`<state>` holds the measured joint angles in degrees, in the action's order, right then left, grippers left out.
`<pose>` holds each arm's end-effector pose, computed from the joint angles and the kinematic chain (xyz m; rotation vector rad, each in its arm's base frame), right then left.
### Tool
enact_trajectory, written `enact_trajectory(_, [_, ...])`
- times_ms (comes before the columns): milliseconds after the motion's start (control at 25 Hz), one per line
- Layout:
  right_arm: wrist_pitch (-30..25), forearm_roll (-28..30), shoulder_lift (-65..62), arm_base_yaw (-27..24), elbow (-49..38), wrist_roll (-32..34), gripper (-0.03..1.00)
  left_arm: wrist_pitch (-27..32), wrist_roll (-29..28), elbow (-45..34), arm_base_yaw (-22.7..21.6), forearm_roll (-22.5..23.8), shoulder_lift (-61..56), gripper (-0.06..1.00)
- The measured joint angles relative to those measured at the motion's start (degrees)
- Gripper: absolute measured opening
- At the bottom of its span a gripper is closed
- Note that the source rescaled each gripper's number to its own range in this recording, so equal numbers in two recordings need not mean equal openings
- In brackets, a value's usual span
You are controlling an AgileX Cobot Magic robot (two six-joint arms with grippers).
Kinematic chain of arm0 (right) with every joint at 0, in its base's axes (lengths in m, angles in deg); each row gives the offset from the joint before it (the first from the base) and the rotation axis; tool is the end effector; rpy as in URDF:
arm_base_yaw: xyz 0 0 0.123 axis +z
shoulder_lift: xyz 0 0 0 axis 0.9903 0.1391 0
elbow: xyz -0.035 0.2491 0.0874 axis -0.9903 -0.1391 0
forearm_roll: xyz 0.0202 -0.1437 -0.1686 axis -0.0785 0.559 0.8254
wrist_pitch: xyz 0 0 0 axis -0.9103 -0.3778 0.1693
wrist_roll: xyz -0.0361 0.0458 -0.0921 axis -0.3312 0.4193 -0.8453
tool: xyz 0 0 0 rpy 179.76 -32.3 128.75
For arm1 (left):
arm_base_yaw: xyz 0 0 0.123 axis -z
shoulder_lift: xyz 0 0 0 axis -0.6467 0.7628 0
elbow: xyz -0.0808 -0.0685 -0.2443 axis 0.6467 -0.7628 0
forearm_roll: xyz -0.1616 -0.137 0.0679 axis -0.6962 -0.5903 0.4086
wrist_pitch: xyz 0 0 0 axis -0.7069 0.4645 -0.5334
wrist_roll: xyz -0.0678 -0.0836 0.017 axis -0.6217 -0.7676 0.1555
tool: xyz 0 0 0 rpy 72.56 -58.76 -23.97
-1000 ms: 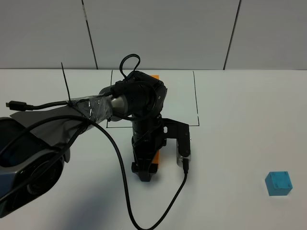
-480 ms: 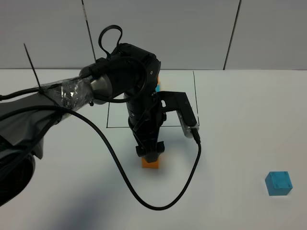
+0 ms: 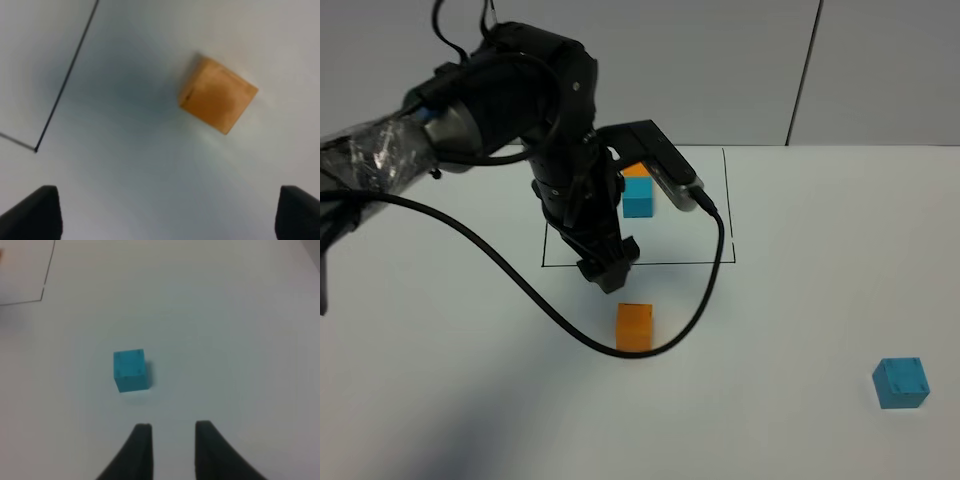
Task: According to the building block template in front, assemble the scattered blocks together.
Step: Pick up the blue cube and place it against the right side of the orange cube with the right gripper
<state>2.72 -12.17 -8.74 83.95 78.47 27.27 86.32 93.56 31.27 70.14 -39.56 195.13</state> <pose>0.0082 -0.0085 0.2540 0.1207 2.0833 -0.0013 0.3564 -0.2122 0.2193 1.4408 2.5115 -0.0905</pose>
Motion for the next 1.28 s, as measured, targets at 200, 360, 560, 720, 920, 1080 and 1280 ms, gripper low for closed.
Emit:
enact_trajectory(200, [0.0,0.0,0.0,0.0,0.0,0.0,0.00,0.0,-1.7,0.0,-6.8,-1.8,-2.7,0.97])
enact_trajectory(360, [0.0,0.0,0.0,0.0,0.0,0.0,0.00,0.1,-1.8,0.0,-12.0,-5.9,-5.1,0.96])
enact_trajectory(560, [0.0,0.0,0.0,0.0,0.0,0.0,0.01,0.1,-1.8,0.0,-16.3,-8.5,-8.0,0.96])
enact_trajectory(720, [0.0,0.0,0.0,0.0,0.0,0.0,0.00,0.1,-1.8,-0.7,-18.3,-9.2,-9.9,0.96])
enact_trajectory(920, [0.0,0.0,0.0,0.0,0.0,0.0,0.00,0.1,-1.9,-6.4,-18.8,-8.0,-13.4,0.95])
enact_trajectory(1080, [0.0,0.0,0.0,0.0,0.0,0.0,0.00,-1.1,-1.9,-15.9,-18.8,-4.5,-19.8,0.95])
enact_trajectory(1280, [0.0,0.0,0.0,0.0,0.0,0.0,0.00,-8.9,-4.8,-32.0,-18.8,-3.5,-31.0,0.95])
